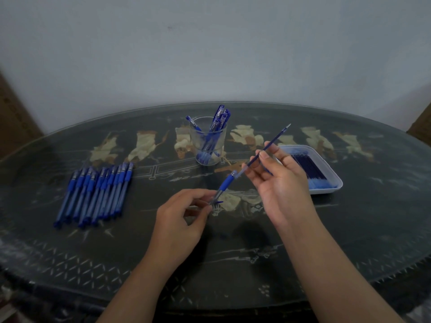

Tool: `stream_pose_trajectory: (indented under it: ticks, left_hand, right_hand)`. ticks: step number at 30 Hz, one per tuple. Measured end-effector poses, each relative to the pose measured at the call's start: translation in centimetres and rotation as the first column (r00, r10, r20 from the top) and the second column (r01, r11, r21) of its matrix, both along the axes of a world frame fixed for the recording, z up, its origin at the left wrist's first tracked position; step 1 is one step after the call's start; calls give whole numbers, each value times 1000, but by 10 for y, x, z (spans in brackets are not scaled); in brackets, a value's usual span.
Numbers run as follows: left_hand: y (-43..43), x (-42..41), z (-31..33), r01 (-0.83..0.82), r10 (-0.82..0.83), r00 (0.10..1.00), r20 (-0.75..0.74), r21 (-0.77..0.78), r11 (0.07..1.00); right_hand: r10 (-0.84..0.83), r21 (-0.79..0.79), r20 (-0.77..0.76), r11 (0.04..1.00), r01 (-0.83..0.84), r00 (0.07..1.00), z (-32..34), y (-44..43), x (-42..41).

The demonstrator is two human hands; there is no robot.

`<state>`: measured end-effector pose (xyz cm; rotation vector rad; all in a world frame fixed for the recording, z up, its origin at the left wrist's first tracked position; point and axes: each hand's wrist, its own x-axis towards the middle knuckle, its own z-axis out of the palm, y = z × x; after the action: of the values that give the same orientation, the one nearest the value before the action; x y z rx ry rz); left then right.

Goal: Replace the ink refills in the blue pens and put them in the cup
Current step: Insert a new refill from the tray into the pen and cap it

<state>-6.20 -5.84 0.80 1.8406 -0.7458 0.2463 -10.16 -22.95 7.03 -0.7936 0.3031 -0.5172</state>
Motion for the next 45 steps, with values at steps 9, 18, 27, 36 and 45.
stream_pose_trajectory:
  ticks: [9, 18, 27, 36, 45]
  left_hand:
    - [0, 0, 1, 16, -16, 1000, -10, 23, 1000]
    - [0, -1, 2, 25, -26, 999, 21, 37, 999]
    - [1, 1, 2, 23, -26, 999, 45, 56, 998]
    - [1, 0, 4, -3, 3, 1000, -3, 47, 999]
    - [4, 4, 3, -51, 51, 991, -125, 4, 999]
  right_hand:
    - [-19, 76, 22, 997, 18, 1000, 3, -3, -1]
    - [-23, 68, 13, 997, 22, 1000, 1, -6, 0]
    - [-39, -66, 13, 997, 40, 999, -6, -9, 1]
    - [-20, -489, -114, 871, -39, 993, -13, 3, 2]
    - [34, -712, -229, 676, -191, 973, -27, 9, 4]
